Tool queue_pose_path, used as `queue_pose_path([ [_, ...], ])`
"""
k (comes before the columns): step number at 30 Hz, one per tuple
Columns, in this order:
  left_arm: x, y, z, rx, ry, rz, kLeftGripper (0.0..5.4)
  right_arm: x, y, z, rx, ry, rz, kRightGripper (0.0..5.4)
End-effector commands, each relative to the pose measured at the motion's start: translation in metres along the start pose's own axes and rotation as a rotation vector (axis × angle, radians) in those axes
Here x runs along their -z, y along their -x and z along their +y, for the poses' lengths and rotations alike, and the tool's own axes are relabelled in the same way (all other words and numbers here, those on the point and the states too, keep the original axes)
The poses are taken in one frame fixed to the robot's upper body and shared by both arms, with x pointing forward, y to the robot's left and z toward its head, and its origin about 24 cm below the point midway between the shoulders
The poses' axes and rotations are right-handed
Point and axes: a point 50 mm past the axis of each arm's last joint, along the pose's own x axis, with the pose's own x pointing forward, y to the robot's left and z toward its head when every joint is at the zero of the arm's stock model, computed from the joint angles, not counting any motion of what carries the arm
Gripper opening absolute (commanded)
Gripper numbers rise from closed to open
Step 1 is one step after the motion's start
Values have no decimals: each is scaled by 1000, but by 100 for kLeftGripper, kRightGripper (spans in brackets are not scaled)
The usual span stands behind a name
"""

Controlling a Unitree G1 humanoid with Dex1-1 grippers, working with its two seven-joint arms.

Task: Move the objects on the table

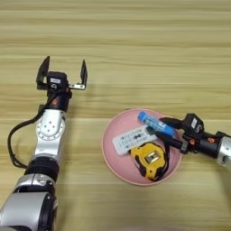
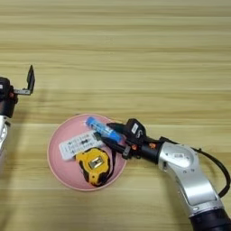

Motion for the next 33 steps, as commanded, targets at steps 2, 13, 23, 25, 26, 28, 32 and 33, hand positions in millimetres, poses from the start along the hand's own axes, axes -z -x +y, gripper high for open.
queue_pose_path([
  [2, -1, -2, -2, 10, -7, -7, 540, -11, 3, -8, 31, 3, -66, 291],
  [13, -2, -4, -2, 12, -9, -10, 540, -32, 23, -55, 247, 36, -135, 445],
  [23, -2, -4, -2, 12, -10, -12, 540, -9, 36, -85, 374, 106, 18, 536],
  [25, -2, -4, -1, 12, -10, -11, 540, -1, 36, -86, 368, 107, 50, 536],
  [26, -2, -4, -1, 12, -10, -11, 540, 3, 36, -85, 360, 105, 63, 536],
  [28, -2, -4, -1, 11, -10, -10, 540, 9, 36, -84, 341, 108, 85, 536],
  [32, -2, -3, 0, 11, -12, -11, 540, 21, 34, -79, 282, 103, 118, 536],
  [33, -2, -3, 0, 10, -12, -10, 540, 23, 34, -78, 278, 101, 122, 536],
])
